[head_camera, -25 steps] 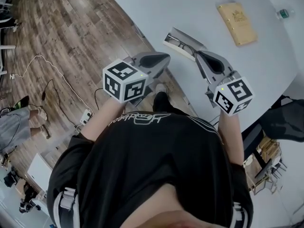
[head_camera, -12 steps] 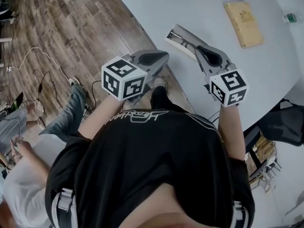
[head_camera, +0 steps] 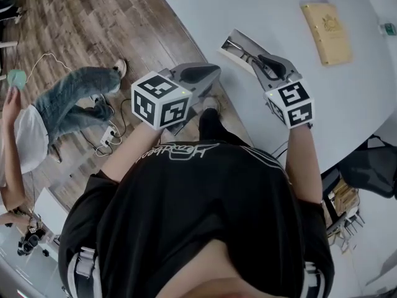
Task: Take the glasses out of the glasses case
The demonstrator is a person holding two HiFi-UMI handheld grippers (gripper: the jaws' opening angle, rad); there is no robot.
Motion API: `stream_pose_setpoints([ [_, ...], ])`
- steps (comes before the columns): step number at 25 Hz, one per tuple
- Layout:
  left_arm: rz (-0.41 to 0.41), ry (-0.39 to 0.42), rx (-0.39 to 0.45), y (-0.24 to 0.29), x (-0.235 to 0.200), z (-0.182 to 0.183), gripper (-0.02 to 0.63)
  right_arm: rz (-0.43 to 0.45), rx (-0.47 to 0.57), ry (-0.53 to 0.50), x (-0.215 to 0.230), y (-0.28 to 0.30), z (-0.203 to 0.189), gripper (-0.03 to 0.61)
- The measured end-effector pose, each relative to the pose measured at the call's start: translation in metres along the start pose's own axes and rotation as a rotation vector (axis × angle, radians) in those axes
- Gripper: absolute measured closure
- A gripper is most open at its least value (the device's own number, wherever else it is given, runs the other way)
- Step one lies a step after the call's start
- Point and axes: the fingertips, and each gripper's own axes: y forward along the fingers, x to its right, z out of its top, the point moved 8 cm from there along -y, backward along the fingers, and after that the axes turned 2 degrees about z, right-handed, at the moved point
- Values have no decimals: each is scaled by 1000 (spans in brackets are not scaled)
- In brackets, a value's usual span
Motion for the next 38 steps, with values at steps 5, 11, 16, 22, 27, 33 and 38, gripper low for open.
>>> stream_pose_setpoints([
  [5,-1,-12,-14,7,-2,-3,606,3,-56,-45,4,15,-7,474],
  [11,9,-25,-28,11,-7,-8,606,1,-94,-76,11,31,-12,474],
  [16,7,-34,-35,13,-8,-10,606,1,-134,-133,11,39,-14,479],
  [22,6,-42,-39,16,-11,-12,606,8,-173,-183,12,44,-15,518],
  [27,12,-44,-36,16,-14,-10,606,22,-197,-217,10,45,-14,532],
  [33,17,-52,-33,14,-17,-10,606,23,-202,-241,7,44,-10,546],
  [38,19,-55,-35,14,-17,-12,606,16,-210,-244,7,45,-12,555],
])
